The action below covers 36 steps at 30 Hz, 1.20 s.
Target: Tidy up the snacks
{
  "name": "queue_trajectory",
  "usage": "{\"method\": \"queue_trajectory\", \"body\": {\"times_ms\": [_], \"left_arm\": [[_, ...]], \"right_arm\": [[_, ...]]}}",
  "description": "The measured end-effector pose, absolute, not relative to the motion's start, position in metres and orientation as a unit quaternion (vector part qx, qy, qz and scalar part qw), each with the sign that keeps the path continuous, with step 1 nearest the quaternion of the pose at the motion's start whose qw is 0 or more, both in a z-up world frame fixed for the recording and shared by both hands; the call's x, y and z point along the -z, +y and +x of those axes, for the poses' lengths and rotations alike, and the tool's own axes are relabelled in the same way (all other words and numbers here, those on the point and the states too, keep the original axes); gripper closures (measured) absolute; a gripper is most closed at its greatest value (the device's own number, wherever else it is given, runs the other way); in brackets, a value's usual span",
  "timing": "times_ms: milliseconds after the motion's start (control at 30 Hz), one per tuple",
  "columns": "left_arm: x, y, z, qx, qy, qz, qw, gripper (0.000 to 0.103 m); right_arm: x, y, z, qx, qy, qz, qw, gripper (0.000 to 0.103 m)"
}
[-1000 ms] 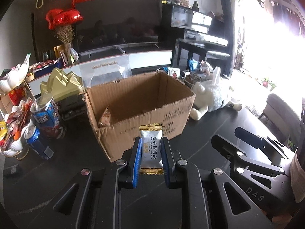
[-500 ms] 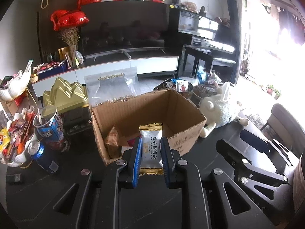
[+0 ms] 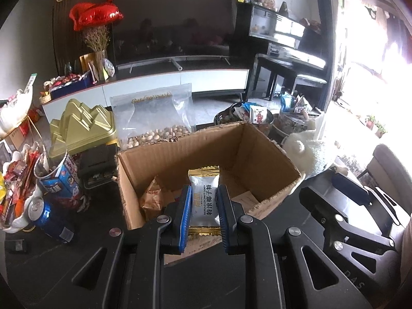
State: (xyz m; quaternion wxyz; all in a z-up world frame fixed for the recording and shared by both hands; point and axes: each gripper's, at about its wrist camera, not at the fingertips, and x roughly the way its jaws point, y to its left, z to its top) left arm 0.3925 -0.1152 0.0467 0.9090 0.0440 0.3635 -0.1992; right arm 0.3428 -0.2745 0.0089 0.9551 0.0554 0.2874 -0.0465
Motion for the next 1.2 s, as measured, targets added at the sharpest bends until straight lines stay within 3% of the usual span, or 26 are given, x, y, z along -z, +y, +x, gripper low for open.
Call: {"method": "queue_trajectory", "body": {"times_ms": [100,167,733,1000,1100,1200], "left_arm": [[-0.044,-0.116,0.401,0.189,0.366,0.041,0.910,0.077],[-0.044,-0.114,0.403,0.180,0.366,0.036,0.912,0.061],[-0.065,-0.089,0.330,0.122,0.311,0.055,0.941,0.035],[-0.082,-0.081,0.282,0.083,0.266,0.066,0.958,0.011],[-0.083,-0.078,0.263,0.078,0.257,0.064,0.961,0.005],[-0.085,-0.076,0.249,0.073,0.252,0.065,0.963,0.000]], "right_arm": [[-0.006,-0.276,0.351,0.049,0.292,0.053,0.954,0.040],[-0.004,-0.276,0.354,0.051,0.295,0.052,0.953,0.040],[-0.013,-0.276,0.317,0.025,0.287,0.062,0.955,0.040],[-0.026,-0.273,0.281,0.016,0.273,0.057,0.960,0.040],[-0.028,-0.273,0.267,0.014,0.271,0.057,0.961,0.032],[-0.031,-0.273,0.252,0.018,0.263,0.053,0.963,0.031]]}}
